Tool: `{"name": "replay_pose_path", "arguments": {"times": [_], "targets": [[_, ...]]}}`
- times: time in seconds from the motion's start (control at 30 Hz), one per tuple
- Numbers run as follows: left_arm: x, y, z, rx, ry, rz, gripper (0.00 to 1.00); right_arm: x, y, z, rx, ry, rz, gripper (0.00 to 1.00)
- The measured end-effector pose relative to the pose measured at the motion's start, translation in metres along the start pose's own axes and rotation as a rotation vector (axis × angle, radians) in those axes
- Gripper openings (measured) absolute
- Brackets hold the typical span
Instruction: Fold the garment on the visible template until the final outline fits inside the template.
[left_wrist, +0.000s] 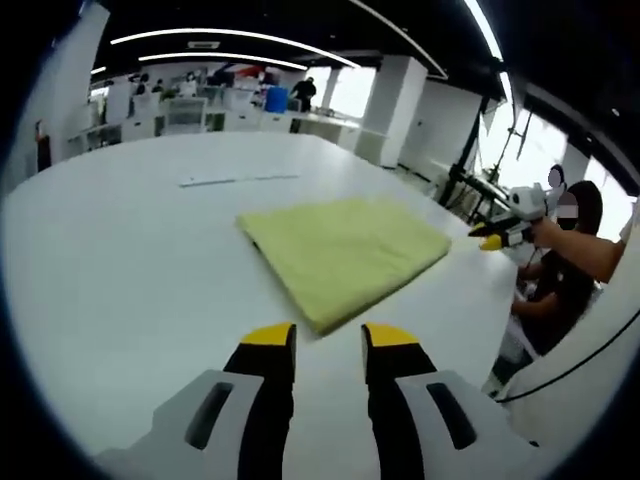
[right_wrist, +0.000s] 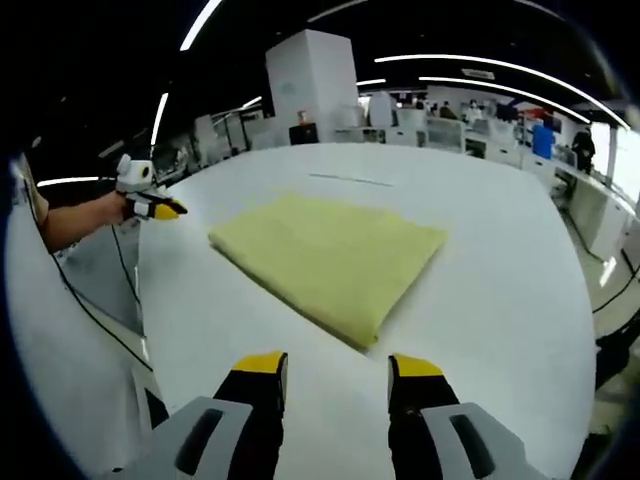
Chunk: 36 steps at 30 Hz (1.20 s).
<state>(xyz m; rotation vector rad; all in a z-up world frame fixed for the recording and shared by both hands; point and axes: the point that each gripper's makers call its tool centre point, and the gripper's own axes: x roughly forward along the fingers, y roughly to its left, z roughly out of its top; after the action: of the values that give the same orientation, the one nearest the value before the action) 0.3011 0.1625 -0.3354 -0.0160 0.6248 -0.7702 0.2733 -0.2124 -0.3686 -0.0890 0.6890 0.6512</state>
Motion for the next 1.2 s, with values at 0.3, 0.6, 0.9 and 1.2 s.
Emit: {"name": "replay_pose_path", "arguments": {"times": [0.3,0.6,0.9,1.2], "targets": [[-0.011,-0.016,0.003,0.015,0.005,-0.015,0.37,-0.012,0.009,0.000,0.004,0.006,-0.002,0.55],[-0.015,-0.027,0.002,0.023,0.024,-0.028,0.42,-0.024,0.015,-0.004,0.012,0.007,-0.005,0.60],[-0.020,-0.033,0.009,0.027,0.015,-0.046,0.46,-0.033,0.021,-0.001,0.023,0.006,-0.006,0.64],[-0.026,-0.033,0.007,0.018,0.017,-0.042,0.48,-0.035,0.022,0.002,0.026,0.005,-0.010,0.67]]}}
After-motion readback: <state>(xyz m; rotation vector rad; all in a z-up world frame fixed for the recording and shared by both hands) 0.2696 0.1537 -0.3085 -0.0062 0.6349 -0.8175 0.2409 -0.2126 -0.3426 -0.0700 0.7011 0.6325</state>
